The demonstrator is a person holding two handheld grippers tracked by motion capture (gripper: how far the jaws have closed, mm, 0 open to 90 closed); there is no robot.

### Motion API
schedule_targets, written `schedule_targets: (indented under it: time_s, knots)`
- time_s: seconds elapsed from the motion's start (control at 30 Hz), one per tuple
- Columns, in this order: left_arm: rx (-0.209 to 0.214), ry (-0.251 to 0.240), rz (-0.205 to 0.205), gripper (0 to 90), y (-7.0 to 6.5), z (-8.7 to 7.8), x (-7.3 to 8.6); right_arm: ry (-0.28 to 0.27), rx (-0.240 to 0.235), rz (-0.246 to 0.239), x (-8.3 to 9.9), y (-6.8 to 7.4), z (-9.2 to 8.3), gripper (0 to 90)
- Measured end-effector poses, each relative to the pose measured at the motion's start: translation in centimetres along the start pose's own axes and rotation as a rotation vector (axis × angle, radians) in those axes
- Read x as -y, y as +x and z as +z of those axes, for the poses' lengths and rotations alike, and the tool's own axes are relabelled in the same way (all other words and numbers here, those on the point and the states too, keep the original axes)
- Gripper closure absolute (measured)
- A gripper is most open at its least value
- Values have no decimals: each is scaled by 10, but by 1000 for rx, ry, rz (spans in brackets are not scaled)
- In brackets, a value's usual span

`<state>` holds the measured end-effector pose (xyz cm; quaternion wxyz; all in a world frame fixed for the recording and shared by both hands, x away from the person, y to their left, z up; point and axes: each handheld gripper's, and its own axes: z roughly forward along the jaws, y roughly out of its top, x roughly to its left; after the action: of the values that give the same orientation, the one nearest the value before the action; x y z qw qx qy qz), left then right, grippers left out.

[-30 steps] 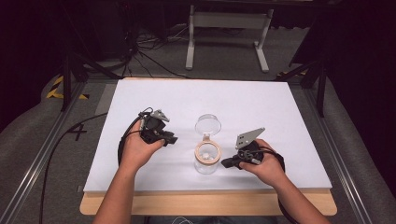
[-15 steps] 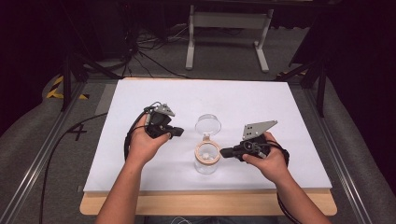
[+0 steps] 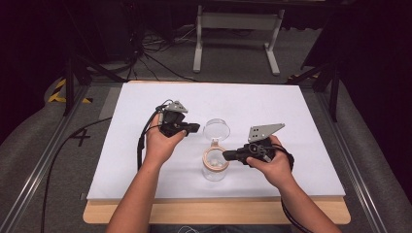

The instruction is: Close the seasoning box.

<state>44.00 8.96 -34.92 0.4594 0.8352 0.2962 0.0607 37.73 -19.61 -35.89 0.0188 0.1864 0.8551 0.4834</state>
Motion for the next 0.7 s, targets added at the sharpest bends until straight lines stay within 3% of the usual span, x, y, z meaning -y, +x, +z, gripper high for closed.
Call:
schedule_targets:
  time_s: [0.17, 0.43, 0.7]
  knots:
    - [3, -19, 11, 885, -4, -1, -2, -44, 39, 34, 0, -4, -3, 900]
    - [20, -32, 35, 891, -12, -4, -5, -75, 42, 38, -1, -3, -2, 900]
    - [33, -16, 88, 896, -21, -9, -8, -82, 38, 44, -2, -3, -2, 900]
